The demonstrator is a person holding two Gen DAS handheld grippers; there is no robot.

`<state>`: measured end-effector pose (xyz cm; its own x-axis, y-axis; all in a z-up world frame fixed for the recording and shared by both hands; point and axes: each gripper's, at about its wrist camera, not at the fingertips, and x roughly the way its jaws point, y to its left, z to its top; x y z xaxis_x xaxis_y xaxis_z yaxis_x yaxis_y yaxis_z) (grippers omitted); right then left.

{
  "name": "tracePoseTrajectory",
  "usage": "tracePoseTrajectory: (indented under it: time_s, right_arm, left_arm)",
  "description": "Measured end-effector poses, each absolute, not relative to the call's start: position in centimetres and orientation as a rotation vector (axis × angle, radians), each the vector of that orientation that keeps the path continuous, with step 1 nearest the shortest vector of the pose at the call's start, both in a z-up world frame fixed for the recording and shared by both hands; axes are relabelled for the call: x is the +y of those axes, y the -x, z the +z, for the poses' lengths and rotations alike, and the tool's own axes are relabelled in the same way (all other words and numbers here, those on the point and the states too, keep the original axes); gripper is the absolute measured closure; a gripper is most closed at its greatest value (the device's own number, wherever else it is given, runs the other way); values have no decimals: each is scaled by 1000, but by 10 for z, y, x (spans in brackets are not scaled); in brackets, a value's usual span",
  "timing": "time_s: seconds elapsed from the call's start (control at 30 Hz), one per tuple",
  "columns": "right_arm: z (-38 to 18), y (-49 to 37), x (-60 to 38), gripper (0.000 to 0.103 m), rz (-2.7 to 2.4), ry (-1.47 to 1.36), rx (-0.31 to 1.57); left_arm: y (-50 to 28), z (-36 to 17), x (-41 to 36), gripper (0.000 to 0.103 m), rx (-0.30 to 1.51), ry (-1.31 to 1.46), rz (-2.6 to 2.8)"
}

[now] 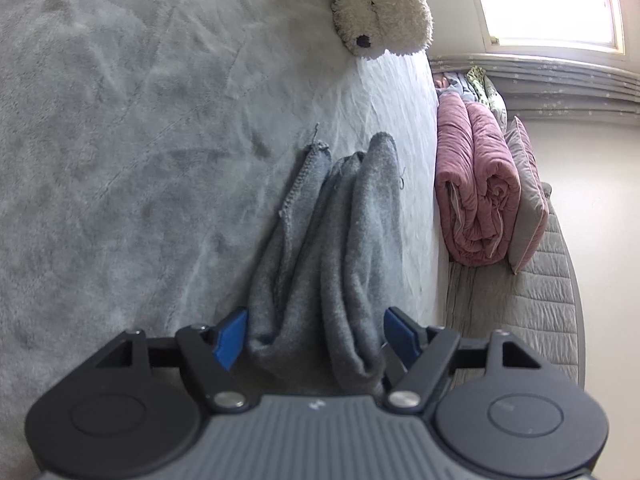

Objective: Fold clothes

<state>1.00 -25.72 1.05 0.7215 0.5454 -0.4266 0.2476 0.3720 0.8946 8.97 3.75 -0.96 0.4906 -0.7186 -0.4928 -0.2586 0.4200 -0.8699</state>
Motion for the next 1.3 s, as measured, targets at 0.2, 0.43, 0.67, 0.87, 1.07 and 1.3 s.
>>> tracePoseTrajectory:
  time_s: [0.2, 0.43, 0.67, 0.87, 1.07, 1.3]
  right_arm:
    - [12, -9, -255, 58, 223, -1172, 786]
    - [13, -7, -254, 58, 236, -1169, 782]
    - [17, -7, -258, 58, 248, -1187, 762]
    - [16, -7, -253, 58, 249, -1152, 766]
    - [13, -11, -264, 53, 286, -1084, 778]
    - [10, -16, -277, 46, 329, -1003, 791]
  left_arm:
    - [-97, -6, 32, 27, 1052, 1085, -375]
    - [-112, -8, 29, 27, 1005, 1051, -399]
    - [-112, -8, 22, 30, 988, 1017, -391]
    - [-115, -1, 16, 48, 976, 940, -379]
    - [-111, 6, 9, 67, 955, 823, -368]
    - [-119, -2, 19, 69, 1012, 895, -360]
